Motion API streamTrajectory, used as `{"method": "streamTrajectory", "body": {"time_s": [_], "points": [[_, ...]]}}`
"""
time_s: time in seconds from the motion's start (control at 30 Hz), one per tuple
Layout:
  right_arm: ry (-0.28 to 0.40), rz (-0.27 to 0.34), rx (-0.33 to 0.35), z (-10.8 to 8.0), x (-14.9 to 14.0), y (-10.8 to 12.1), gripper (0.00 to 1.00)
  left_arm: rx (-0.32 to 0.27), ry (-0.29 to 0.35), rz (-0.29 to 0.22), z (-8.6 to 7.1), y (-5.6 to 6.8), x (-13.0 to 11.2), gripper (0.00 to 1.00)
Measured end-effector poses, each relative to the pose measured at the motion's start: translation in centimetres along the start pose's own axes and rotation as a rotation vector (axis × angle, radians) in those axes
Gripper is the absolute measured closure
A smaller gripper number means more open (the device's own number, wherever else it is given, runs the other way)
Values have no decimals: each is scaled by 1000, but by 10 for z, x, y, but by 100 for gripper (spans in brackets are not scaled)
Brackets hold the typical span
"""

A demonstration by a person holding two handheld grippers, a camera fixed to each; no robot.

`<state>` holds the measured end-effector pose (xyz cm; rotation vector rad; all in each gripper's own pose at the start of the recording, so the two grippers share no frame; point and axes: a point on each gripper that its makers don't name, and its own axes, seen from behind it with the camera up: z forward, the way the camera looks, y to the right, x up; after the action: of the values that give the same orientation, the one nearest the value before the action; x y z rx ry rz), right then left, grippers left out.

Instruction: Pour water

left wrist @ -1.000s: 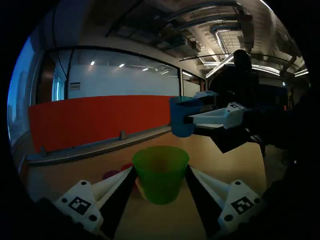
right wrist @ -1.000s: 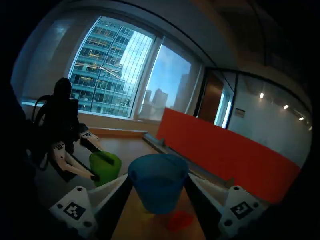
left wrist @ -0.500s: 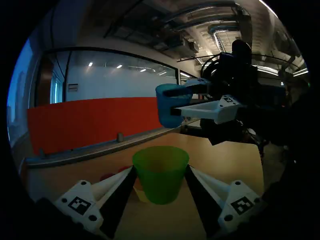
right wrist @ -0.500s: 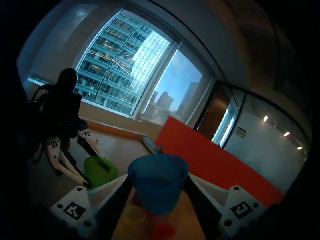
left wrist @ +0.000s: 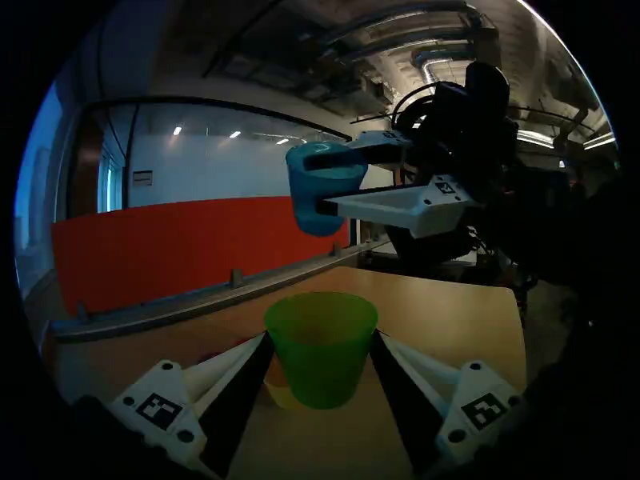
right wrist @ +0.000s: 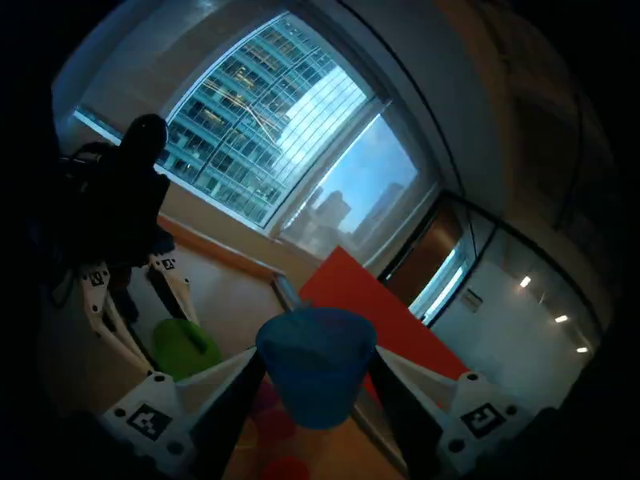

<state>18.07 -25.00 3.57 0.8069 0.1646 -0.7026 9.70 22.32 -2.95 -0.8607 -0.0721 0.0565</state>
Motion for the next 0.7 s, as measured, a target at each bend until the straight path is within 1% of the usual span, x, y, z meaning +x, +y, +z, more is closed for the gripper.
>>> {"method": "streamTrajectory", "body": {"time_s": [0.47,0.57,0.7], "points": [[0,-150,5,11,16,3,11,-5,5,5,3,1,4,15],[0,-185,3,13,24,-5,11,-8,5,8,3,2,4,16],[9,-226,1,15,32,-9,11,-12,9,6,3,4,4,16]]}}
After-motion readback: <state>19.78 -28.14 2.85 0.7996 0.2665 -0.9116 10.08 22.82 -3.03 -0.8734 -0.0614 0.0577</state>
